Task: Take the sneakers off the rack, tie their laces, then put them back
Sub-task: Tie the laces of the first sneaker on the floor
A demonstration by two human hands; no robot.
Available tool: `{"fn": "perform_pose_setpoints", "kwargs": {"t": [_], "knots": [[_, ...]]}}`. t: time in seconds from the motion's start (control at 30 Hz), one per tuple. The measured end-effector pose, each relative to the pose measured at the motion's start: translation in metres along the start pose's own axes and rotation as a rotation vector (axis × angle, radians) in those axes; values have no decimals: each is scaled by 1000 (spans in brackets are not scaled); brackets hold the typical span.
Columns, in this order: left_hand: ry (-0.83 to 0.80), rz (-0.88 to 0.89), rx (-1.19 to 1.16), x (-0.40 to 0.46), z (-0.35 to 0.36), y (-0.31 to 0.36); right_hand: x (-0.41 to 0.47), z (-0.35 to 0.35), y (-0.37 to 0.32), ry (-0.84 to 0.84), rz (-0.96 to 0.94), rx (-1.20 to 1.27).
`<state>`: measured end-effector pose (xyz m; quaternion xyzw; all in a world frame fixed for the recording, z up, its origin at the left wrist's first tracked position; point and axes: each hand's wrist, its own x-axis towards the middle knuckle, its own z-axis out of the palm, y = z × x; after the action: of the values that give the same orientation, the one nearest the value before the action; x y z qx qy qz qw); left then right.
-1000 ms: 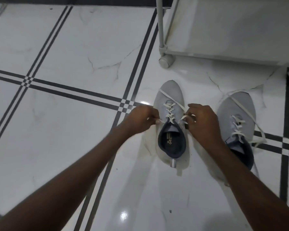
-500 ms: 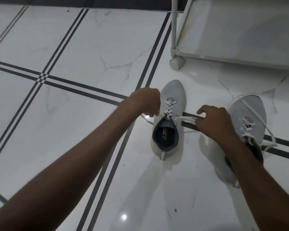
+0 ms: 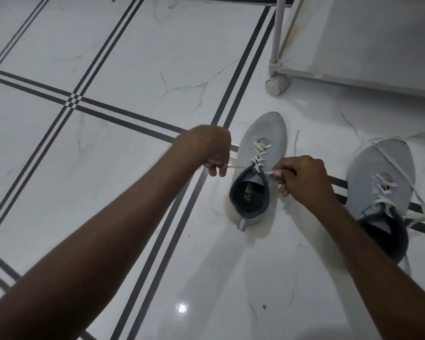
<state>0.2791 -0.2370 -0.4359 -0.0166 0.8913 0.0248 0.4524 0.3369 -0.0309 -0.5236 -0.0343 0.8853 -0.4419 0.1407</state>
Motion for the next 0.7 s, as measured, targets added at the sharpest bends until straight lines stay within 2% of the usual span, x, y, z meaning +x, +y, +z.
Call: {"fn": "perform_pose_setpoints", "kwargs": {"t": [0.1,0.2,0.27,0.37,0.47,0.7], "knots": [[78,-3,-59,4,-2,-2,-4,3,3,26,14,38],[157,133,-76,14,18,-7,-6,7,4,43,30,81],[202,240,-254,21,41,-8,-7,8,3,66,35,118],[385,327,-460,22,65,-11,-7,11,0,83,61,166],[486,312,-509,22,76,-20,-6,12,7,112,87,136],[495,163,-545,33,97,-30,-16,16,14,212,200,-24]]}}
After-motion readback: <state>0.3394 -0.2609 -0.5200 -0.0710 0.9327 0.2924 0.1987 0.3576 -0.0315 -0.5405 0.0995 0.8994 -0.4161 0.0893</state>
